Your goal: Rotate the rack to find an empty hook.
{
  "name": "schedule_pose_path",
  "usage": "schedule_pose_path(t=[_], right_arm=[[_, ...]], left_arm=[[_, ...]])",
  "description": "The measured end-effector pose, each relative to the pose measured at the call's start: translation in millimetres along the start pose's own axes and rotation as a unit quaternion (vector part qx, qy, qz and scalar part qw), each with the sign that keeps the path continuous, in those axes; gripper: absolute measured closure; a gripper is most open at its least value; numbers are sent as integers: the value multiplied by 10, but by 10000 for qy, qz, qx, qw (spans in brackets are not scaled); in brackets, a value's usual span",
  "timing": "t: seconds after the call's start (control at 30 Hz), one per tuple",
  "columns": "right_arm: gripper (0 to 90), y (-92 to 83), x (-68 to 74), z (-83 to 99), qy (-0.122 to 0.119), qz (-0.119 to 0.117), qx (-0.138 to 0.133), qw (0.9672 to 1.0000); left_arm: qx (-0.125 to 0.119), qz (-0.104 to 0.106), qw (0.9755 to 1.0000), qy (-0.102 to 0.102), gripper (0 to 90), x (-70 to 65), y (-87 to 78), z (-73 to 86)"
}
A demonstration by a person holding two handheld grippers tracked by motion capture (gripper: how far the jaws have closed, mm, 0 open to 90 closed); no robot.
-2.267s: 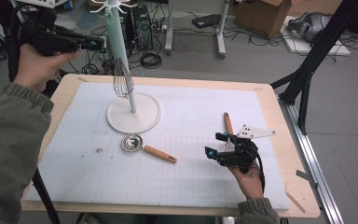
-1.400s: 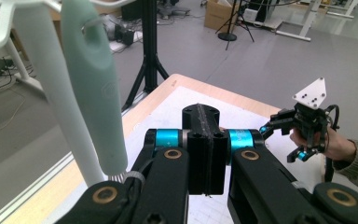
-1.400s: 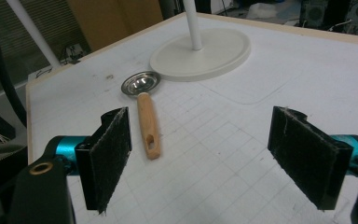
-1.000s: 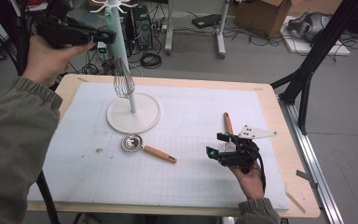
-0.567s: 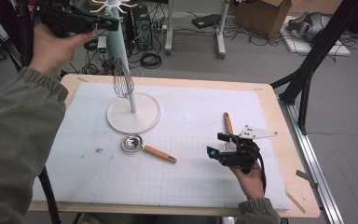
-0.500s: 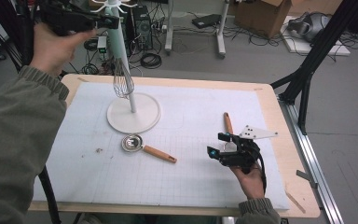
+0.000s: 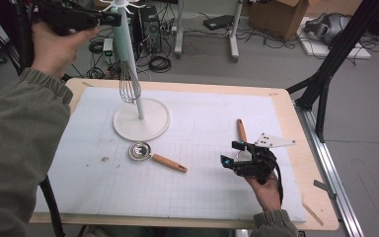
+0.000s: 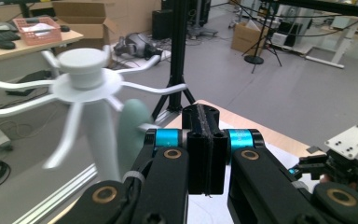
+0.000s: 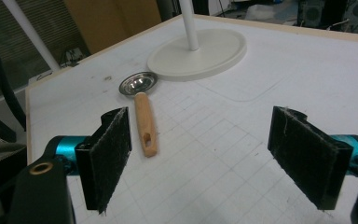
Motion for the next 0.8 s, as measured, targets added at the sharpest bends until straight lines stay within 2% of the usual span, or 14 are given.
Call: schedule_pose_path(t=[0.8], right_arm=[[205,-10,4,-16,17,1,-68,10000]], left_arm=[[-110,-347,9993,-113,896,208,-145,9]])
Point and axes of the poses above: each handheld gripper's, and its own axes: y roughly forward along the jaws, z roughly out of its underside, x roughly to its left, the point moved 9 cm from there along y, roughly forward along the jaws, and after that the axes turned 8 degrees about z, right-handed, at the moved point
